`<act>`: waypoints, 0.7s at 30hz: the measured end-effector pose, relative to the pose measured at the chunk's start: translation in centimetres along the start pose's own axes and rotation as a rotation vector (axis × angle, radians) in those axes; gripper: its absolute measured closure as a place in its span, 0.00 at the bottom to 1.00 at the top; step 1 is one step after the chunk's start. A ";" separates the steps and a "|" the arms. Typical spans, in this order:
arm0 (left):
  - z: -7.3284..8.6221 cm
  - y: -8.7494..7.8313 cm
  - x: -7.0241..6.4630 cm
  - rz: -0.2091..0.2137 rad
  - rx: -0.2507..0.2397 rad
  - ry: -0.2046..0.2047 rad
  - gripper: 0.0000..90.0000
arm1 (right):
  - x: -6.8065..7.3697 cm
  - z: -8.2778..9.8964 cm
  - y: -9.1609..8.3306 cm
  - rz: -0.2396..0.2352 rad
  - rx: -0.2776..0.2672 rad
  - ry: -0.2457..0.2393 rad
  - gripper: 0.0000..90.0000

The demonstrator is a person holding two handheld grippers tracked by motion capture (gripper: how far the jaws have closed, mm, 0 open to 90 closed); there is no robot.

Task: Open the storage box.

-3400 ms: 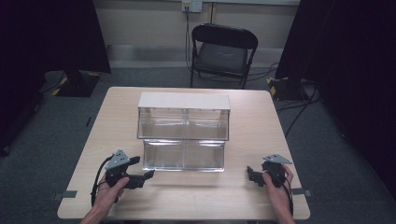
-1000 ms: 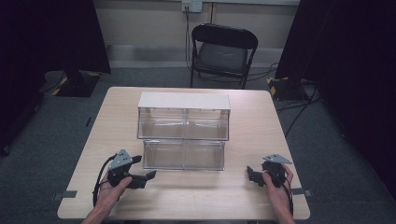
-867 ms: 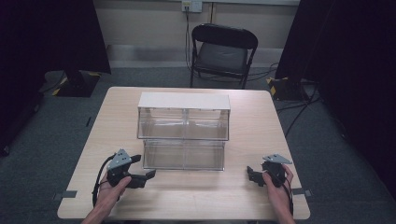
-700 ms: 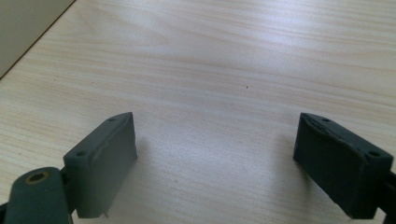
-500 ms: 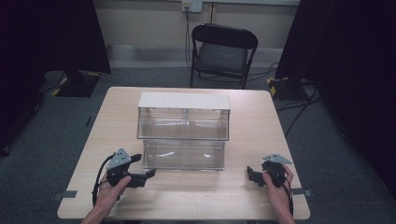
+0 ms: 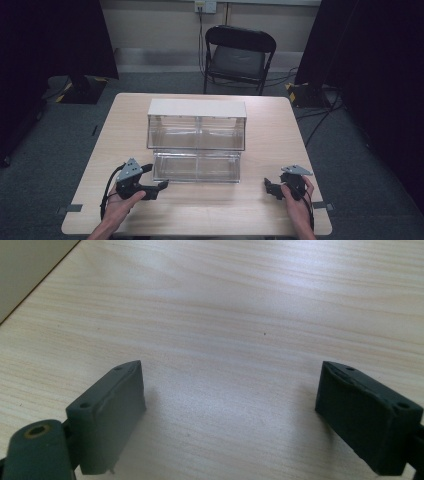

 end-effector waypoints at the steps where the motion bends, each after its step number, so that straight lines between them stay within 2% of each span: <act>1: 0.0 0.0 -0.1 -0.001 0.002 0.000 0.16 | 0.0 0.0 0.0 0.000 0.000 0.000 0.13; 11: -0.5 -0.3 -0.3 0.005 -0.012 0.011 0.16 | 0.0 0.0 0.0 0.000 0.000 0.000 0.13; 21: -0.9 -0.8 -0.6 0.010 -0.038 -0.007 0.17 | 0.0 0.0 0.0 0.000 0.000 0.000 0.13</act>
Point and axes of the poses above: each handheld gripper's, and its own axes: y roughly forward along the jaws, z roughly out of its underside, x roughly to its left, the point moved 2 cm from there along y, roughly forward along the jaws, and after that the axes turned 15 degrees about -y, right-handed, at the moved point
